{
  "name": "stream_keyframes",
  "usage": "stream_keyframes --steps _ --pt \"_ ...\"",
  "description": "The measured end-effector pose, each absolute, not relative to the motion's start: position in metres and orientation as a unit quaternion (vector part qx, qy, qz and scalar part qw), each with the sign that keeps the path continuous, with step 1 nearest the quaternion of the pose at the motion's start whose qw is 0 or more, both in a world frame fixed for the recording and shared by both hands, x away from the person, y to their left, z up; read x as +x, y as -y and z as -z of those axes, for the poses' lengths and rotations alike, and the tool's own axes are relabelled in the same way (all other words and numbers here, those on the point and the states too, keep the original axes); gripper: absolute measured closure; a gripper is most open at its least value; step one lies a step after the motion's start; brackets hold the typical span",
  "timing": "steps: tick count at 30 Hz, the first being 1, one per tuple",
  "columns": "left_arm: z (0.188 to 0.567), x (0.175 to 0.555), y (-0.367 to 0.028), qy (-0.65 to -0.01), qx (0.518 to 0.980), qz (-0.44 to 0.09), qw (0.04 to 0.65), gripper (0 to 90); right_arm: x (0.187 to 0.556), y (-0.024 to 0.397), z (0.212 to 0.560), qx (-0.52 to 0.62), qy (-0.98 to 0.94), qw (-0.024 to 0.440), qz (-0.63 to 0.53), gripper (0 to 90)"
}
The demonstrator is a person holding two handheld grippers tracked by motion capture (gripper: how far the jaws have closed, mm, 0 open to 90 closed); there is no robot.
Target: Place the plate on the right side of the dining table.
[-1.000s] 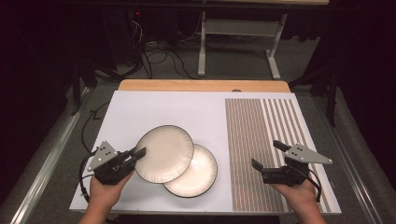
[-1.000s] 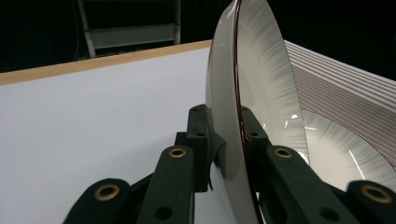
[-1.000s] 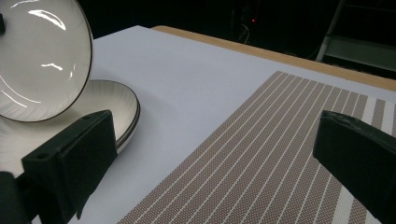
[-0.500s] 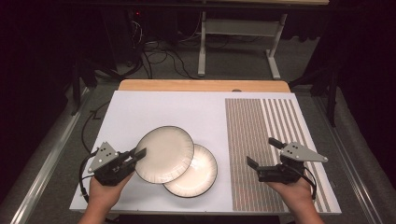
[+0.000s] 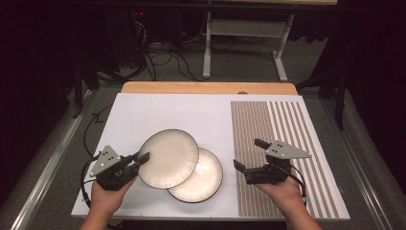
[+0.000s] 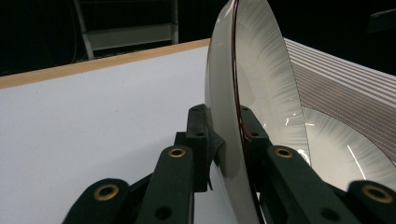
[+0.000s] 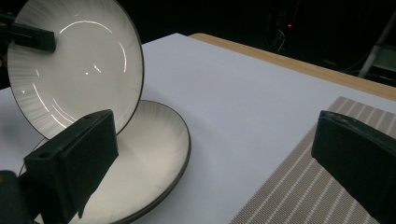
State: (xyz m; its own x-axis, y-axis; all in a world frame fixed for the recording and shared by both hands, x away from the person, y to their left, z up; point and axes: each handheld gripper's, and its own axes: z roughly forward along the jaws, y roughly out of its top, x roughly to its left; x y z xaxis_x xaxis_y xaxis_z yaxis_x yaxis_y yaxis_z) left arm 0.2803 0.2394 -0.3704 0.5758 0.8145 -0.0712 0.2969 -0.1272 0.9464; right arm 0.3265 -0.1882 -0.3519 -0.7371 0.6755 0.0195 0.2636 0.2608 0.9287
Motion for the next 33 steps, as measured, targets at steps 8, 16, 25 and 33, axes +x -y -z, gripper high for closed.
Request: stream_keyframes --steps 8,16,25,33 --pt "0.371 0.28 -0.24 -0.383 0.713 -0.242 0.535 78.6 0.337 0.152 0.359 0.285 -0.788 0.169 -0.519 8.6" --pt "0.371 0.28 -0.24 -0.383 0.714 -0.242 0.534 78.6 0.345 0.12 0.367 0.277 -0.799 0.144 -0.513 11.8" --pt "0.371 0.281 -0.241 -0.383 0.714 -0.242 0.534 78.4 0.352 0.091 0.378 0.276 -0.811 0.113 -0.503 21.1" --pt "0.371 0.281 -0.241 -0.382 0.714 -0.24 0.535 78.4 0.358 0.073 0.389 0.288 -0.812 0.081 -0.502 37.7"
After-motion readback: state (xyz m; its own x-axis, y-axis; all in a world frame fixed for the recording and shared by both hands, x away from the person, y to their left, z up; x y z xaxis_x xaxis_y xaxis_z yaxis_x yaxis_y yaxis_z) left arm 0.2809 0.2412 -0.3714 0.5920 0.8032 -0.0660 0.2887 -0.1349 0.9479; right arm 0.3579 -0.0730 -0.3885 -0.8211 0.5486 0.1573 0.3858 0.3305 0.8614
